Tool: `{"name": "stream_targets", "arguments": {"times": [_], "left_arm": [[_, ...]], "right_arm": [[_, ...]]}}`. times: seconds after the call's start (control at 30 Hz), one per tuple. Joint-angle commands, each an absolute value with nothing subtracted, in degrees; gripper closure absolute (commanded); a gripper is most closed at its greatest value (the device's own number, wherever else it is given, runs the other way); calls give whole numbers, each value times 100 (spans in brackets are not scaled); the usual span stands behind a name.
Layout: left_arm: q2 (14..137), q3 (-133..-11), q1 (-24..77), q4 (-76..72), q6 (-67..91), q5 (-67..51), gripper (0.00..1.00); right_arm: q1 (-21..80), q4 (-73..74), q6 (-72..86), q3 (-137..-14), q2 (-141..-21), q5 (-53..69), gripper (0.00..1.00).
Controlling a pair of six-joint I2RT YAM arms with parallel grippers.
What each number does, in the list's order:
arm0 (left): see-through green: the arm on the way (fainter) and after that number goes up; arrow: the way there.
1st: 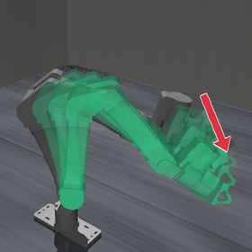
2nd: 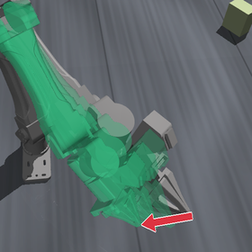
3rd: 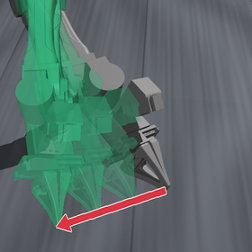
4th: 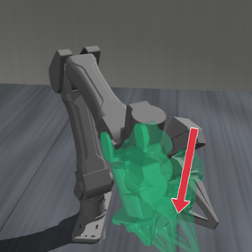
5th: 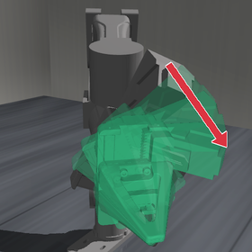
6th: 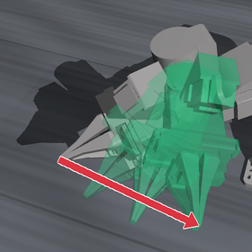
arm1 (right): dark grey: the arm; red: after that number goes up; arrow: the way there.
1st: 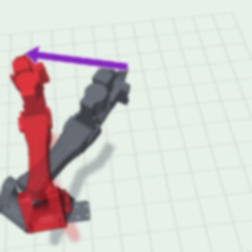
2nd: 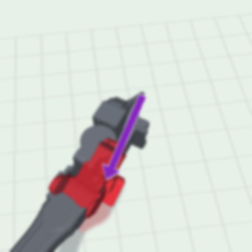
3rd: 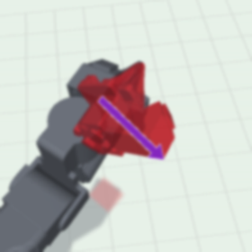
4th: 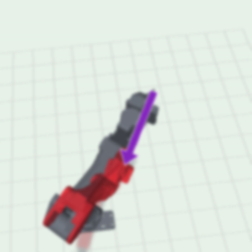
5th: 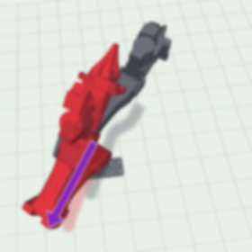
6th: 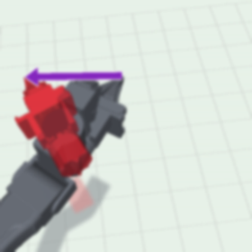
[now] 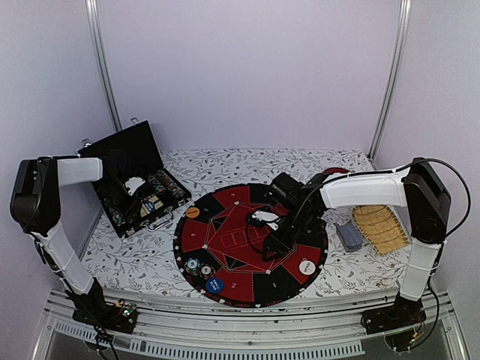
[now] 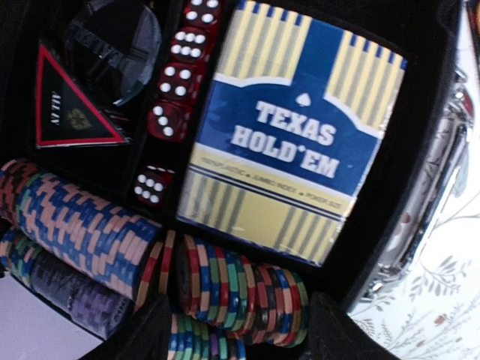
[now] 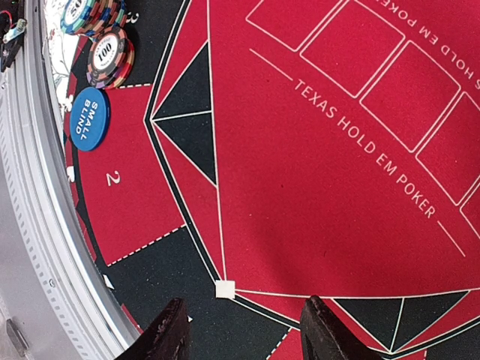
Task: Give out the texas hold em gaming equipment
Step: Pick up the pile of poker chips from the pile of poker chips.
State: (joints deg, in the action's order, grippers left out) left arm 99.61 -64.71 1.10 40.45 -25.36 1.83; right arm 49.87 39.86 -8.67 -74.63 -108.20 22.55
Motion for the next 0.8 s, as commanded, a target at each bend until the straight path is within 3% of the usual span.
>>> {"name": "stream_targets", "arguments": {"times": [0.0, 0.53, 0.77], "left_arm": [[10280, -6154, -3, 3701, -2523, 612, 32], [10716, -6353, -31, 3948, -2508, 10, 31], [10456, -6346, 18, 4023, -2626, -388, 44]], "right_arm": [[5024, 4048, -905, -7496, -10984, 2200, 47], [5051, 4069, -896, -7487, -11046, 2151, 47], [5057, 4085, -923, -7499, -11061, 2138, 47]]}}
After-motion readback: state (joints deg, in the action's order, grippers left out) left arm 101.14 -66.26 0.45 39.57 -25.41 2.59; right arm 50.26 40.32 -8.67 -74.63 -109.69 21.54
